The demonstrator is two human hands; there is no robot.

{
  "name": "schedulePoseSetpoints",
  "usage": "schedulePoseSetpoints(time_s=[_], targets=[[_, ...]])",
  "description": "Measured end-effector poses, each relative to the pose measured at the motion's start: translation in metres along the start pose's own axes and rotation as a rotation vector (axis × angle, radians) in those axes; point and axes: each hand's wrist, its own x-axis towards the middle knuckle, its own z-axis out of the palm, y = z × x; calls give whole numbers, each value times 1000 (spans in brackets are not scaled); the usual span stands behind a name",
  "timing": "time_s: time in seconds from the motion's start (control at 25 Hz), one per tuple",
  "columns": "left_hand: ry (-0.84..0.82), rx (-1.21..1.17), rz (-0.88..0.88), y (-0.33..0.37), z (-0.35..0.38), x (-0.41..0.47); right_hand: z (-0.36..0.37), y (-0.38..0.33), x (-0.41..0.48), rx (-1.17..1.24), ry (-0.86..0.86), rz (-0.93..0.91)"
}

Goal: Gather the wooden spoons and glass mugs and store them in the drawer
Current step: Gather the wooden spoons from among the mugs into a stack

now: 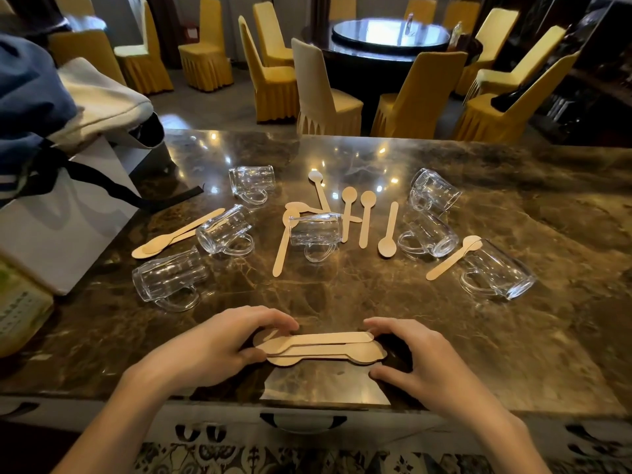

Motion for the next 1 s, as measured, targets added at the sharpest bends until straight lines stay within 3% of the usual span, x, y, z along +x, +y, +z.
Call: schedulePoseSetpoints(time_s=[0.36, 0.52, 0.68, 1.0], targets=[[-65, -45, 7, -4, -3, 1, -11, -8, 10, -20, -18, 12], [129, -190, -138, -10, -16, 17, -26, -7, 32, -90, 153, 114], [392, -20, -322, -14, -24, 64, -45, -2, 74, -186, 283, 247], [349, 202, -562, -26, -29, 116, -54, 4, 148, -390, 288, 415]])
